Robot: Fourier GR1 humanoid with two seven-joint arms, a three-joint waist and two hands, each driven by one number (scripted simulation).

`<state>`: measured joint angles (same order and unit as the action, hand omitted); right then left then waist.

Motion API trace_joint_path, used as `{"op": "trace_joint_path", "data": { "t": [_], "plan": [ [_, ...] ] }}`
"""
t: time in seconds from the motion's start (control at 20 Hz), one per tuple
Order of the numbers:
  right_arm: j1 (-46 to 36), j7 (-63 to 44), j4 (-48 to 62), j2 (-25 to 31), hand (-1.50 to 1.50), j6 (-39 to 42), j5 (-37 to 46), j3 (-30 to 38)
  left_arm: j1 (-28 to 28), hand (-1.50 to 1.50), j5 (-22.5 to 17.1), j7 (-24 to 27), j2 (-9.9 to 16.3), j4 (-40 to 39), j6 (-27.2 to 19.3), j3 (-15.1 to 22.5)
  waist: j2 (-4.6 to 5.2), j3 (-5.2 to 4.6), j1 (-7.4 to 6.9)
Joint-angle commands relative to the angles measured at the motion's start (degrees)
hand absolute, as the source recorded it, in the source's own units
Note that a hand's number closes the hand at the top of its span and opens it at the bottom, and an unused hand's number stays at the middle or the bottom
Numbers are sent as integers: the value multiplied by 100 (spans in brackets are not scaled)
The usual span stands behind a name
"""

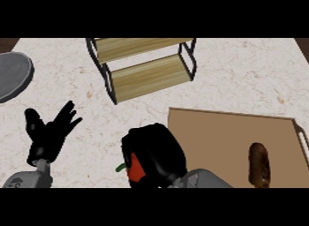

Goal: Pick the bell pepper from the tray and place it in the tiered shelf

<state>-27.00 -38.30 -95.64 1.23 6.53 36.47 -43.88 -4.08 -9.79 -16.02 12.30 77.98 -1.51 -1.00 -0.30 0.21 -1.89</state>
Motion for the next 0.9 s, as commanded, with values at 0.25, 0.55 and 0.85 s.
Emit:
{"op": "trace_joint_path", "data": {
  "t": [0.25, 0.55, 0.85],
  "plan": [
    [-2361, -2377, -1086, -121, 150, -503, -206, 412, 16, 0, 4, -89, -29, -183, -8, -59, 4, -31, 90],
    [-3635, -3174, -1289, -122, 150, 334, -630, 1650, 364, 0, -84, 142, 150, -144, 248, -214, -6, -29, 152],
    [-4738, -2754, -4, -121, 150, 553, -979, 3051, -44, 0, 107, -155, -153, -83, -155, -50, 23, -28, 167]
  ]
}}
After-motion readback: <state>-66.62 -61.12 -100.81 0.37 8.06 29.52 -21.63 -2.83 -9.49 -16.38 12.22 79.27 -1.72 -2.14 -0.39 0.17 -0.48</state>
